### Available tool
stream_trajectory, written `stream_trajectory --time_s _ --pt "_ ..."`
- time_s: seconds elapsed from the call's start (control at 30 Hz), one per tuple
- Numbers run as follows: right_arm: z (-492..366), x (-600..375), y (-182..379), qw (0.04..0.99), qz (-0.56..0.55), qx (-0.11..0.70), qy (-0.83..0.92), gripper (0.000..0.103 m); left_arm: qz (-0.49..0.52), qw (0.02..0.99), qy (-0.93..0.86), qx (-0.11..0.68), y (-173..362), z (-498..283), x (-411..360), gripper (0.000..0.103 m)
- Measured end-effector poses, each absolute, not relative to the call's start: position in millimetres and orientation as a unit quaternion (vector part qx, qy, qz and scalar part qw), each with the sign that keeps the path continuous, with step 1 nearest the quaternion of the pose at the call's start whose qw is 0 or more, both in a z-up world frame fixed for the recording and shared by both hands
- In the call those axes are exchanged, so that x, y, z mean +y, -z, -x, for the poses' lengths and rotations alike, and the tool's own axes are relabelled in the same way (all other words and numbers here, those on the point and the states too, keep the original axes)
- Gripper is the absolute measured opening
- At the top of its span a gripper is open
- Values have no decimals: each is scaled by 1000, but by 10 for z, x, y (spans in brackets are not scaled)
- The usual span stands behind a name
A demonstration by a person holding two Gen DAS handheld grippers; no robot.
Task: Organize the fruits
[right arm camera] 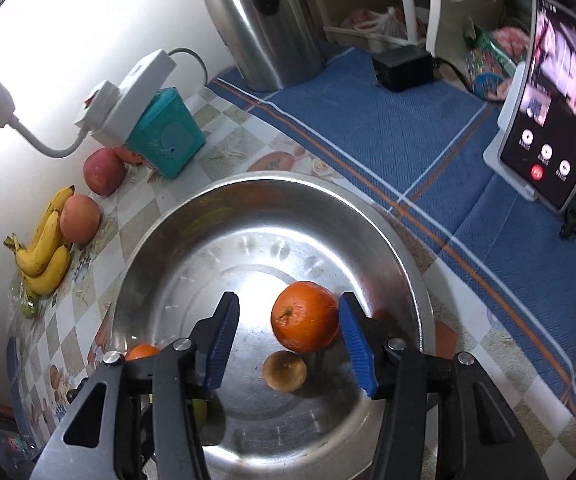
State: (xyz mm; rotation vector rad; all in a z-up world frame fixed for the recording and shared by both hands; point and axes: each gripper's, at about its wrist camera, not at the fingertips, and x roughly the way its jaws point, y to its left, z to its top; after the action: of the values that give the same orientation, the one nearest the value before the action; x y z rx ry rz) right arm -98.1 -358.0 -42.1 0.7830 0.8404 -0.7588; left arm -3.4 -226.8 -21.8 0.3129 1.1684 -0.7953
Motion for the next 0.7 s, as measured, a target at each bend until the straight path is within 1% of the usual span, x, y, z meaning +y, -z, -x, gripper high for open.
stream_trajectory --time_s 0.33,0.7 --pt "975 -3415 216 773 -324 413 357 55 -102 769 278 566 117 -304 -1732 46" --pt "908 -3062 99 765 -318 446 339 55 -59 789 219 571 53 -574 -1173 46"
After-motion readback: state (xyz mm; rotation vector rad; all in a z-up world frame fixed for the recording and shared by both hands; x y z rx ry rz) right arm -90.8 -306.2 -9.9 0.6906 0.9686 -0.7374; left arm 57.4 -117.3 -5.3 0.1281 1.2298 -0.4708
